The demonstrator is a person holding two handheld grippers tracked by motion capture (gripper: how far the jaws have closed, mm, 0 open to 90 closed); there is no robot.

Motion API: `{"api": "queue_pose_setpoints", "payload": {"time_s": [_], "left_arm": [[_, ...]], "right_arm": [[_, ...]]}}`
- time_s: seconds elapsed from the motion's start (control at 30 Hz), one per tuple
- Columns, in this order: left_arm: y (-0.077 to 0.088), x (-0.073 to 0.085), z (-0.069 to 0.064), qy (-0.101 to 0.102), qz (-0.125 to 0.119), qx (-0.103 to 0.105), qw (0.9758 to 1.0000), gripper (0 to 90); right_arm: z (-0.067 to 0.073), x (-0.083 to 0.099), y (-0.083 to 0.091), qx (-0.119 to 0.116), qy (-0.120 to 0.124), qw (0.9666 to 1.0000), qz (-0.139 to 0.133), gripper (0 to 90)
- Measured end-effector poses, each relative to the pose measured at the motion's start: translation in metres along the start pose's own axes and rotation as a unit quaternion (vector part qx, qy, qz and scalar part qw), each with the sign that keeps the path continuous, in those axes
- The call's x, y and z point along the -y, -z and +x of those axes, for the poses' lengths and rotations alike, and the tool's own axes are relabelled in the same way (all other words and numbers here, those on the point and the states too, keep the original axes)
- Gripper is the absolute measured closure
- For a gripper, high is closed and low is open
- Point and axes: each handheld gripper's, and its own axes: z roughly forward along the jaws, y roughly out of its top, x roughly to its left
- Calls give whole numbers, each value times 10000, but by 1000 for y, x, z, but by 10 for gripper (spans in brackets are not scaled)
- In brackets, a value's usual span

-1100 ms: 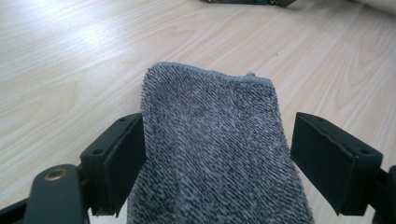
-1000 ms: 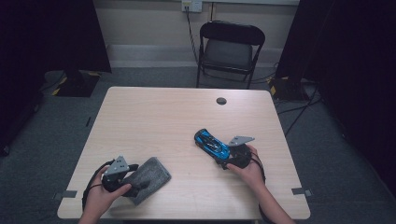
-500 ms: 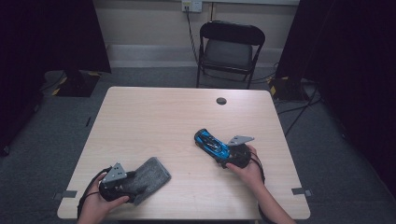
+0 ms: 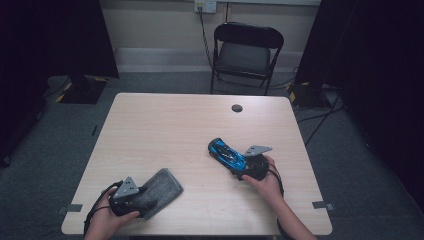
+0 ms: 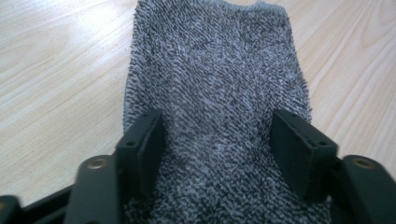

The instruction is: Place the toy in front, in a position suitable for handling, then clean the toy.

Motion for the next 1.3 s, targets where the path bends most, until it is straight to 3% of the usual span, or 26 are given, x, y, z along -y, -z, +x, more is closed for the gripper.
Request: {"api": "queue_pose_setpoints", "payload": {"time_s": [0.07, 0.23, 0.33, 0.53, 0.67, 0.8, 1.03, 1.2, 1.3], "left_arm": [[0, -1, 1, -22, 62, 5, 10000, 412], [3, -3, 1, 52, 124, 61, 9999, 661], [3, -5, 1, 69, 179, 70, 9998, 725], [6, -11, -1, 12, 270, 3, 9996, 756], [11, -17, 1, 140, -22, -64, 9999, 759], [13, -26, 1, 104, -230, 12, 9997, 759], [-1, -44, -6, -86, -277, 110, 9995, 759], [-11, -66, -12, -72, -632, 223, 9977, 758], [-17, -76, -14, -86, -718, 227, 9971, 757]], "right_arm": [[0, 0, 0, -4, -2, 10000, 1, 235], [0, 0, 0, -2, -2, 10000, 1, 234], [0, 0, 0, -2, -6, 10000, 0, 234], [0, 0, 0, -3, -6, 10000, 1, 234], [0, 0, 0, 3, -3, 10000, -1, 234], [0, 0, 0, 0, -4, 10000, 1, 235], [0, 0, 0, -1, -4, 10000, 0, 234], [0, 0, 0, 3, -3, 10000, -1, 235], [0, 0, 0, 2, -1, 10000, 0, 235]]}}
